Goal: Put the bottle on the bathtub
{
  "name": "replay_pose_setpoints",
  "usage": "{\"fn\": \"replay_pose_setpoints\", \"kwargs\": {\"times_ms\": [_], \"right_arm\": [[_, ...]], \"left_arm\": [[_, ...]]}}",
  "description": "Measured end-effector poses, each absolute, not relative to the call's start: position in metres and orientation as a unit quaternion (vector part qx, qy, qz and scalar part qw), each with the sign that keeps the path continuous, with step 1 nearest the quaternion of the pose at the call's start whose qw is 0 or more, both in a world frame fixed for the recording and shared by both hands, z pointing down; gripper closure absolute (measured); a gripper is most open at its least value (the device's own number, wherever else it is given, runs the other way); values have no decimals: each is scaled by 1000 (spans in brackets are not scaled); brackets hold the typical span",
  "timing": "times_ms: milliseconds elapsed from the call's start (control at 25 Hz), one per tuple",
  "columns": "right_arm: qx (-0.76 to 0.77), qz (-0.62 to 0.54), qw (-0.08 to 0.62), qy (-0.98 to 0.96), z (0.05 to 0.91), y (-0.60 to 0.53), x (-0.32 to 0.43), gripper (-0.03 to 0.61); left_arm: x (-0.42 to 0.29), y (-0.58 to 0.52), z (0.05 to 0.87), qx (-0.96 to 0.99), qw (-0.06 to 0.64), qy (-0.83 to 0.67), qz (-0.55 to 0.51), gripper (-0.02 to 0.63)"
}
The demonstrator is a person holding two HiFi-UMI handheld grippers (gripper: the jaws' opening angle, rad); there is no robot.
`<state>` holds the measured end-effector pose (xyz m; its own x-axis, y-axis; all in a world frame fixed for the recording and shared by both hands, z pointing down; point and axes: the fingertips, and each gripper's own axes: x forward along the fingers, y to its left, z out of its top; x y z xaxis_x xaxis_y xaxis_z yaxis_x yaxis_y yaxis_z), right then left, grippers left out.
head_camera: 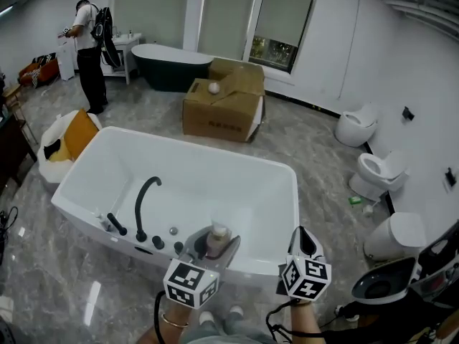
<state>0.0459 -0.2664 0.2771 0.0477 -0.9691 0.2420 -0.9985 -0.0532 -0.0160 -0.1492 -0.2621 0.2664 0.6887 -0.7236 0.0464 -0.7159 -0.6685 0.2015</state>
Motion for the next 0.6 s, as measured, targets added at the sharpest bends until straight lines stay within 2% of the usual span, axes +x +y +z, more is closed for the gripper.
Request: {"fn": "replay_pose_setpoints", "kwargs": {"times_ms": [320,600], "right_arm": [[720,105,85,-681,291,-278,65,575],[731,130,94,-664,328,-275,111,575]], "left_arm": [[-140,-275,281,908,114,-404,-1,390],[-103,-279,313,914,120,-387,22,390]]}}
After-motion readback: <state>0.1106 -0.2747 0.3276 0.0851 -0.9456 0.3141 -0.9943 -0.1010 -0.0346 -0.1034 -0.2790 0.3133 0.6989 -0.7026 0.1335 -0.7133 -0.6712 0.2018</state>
